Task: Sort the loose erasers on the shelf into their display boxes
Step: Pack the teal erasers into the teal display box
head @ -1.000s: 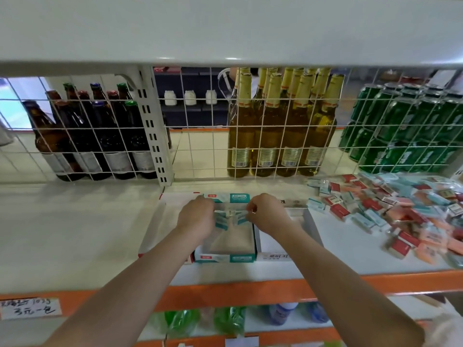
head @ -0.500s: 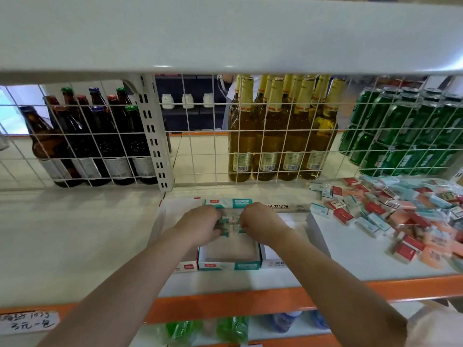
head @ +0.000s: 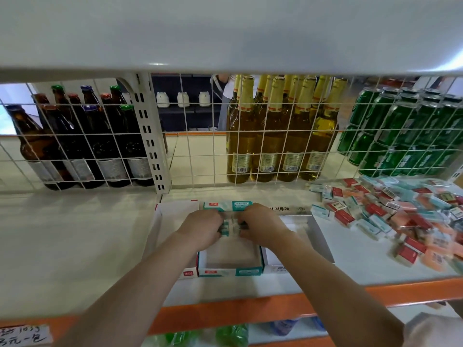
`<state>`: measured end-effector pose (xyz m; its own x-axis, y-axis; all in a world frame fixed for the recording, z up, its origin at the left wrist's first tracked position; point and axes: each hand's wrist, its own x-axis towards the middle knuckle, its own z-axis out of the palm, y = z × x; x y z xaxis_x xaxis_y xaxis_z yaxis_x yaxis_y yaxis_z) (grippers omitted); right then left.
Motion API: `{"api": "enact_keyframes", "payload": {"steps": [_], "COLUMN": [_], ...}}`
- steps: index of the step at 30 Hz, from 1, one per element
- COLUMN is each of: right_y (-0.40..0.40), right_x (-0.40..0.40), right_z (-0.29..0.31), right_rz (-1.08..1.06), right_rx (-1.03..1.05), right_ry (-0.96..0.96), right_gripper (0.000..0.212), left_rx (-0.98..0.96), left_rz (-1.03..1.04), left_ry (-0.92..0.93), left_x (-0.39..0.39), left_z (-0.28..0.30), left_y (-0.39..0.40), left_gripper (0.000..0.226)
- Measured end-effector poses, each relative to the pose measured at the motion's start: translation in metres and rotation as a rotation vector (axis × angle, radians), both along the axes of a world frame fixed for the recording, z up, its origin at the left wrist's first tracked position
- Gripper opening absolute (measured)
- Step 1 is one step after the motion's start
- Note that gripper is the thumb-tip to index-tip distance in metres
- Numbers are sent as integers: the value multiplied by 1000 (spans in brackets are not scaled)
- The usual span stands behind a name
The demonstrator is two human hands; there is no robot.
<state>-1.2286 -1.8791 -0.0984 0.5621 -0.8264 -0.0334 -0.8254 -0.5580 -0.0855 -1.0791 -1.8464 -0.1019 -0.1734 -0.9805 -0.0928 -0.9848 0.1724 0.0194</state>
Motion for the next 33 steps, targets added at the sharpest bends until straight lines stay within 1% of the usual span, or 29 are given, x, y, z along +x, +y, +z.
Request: {"api": "enact_keyframes", "payload": {"steps": [6,9,11,16,22,27,30,33], "right_y": [-1,-1,-1,-8,-10,-16,-21,-21], "right_x": [-2,-13,-26,-76,-146,-198,-225,-245], "right_z": [-3,-1,3,21,32,31,25,18], "right_rz": [-2,26,26,-88,-285,-442,-512,-556], "right_rx": [4,7,-29,-65,-64,-6,18,41], "right_ry": [-53,-85,-98,-112,-125,-125,-67,-70], "right_gripper": [25,25,29,32,29,27,28,27], "left_rx": [-25,-2,-12,-22,-69,-29,-31,9], "left_rz": [10,-22,-48,-54,-91,-153,-158,-170], "left_ry": [17,47,82,182,308,289,311,257], "left_x": [-1,0,-1,-23,-85,-144,-173,-198], "left_z": [-3,0,4,23,35,31,29,21], "left_y": [0,0,-3,-13,-32,-48,-58,-70], "left_gripper": [28,26,29,30,37,35,38,40]}}
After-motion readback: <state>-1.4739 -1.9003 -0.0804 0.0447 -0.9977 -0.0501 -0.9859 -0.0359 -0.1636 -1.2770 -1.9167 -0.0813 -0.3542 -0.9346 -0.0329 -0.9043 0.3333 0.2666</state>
